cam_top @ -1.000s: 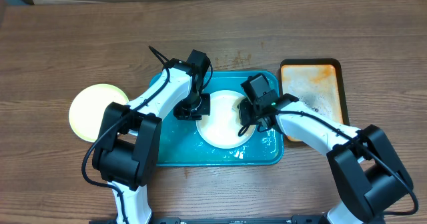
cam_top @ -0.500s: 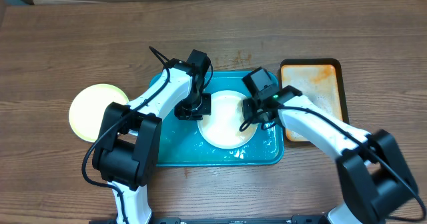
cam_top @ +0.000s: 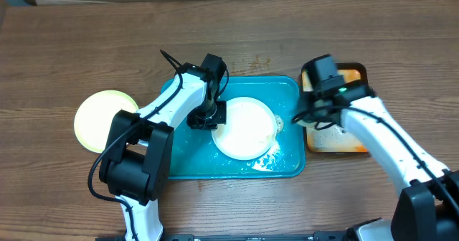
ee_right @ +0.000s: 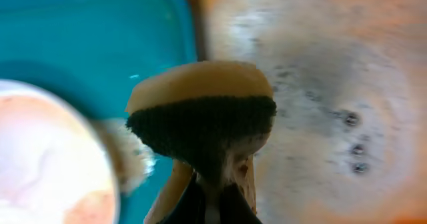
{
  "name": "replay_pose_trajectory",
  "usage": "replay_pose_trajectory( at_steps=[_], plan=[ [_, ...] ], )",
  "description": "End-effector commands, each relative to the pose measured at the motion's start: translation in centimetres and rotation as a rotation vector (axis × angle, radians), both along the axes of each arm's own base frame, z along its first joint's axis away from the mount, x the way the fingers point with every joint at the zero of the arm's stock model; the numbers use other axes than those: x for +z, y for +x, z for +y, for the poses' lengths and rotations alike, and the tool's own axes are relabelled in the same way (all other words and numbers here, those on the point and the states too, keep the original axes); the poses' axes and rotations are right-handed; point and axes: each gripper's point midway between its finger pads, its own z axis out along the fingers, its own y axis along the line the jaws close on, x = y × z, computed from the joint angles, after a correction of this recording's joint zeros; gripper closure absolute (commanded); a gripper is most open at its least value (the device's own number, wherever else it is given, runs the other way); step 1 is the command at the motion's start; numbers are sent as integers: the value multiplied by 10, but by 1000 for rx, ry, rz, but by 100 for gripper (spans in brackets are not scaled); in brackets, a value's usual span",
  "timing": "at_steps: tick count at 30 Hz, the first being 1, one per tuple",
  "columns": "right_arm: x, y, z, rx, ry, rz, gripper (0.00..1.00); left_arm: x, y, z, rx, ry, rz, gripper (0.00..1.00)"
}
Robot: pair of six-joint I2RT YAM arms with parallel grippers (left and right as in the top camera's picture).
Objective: Clean dirty plates on tray and stack at the side
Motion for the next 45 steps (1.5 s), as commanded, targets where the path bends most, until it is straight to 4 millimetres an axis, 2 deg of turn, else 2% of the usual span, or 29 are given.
replay_pose_trajectory(
  at_steps=[1, 4, 10, 16, 21, 28, 40, 45],
  plan=[
    [6, 8, -27, -49, 3, -11, 96, 31, 15, 27, 39, 124, -121, 96],
    [4, 9, -40, -10, 26, 0, 96, 58, 19, 38, 48, 175, -206, 96],
    [-8, 3, -61, -61, 19, 31, 96, 107, 21, 61, 79, 271, -354, 96],
    [-21, 1, -64, -70, 19, 28, 96, 145, 17, 84, 96, 412, -472, 96],
    [-28, -3, -64, -70, 19, 37, 96, 166, 12, 92, 109, 530, -550, 96],
    [-28, -3, -65, -70, 19, 38, 96, 182, 8, 79, 89, 634, -652, 96],
    [-29, -4, -65, -70, 19, 39, 96, 218, 1, 31, -43, 754, -901, 96],
    [-29, -3, -64, -70, 19, 39, 96, 227, -1, 24, -71, 787, -954, 96]
  ],
)
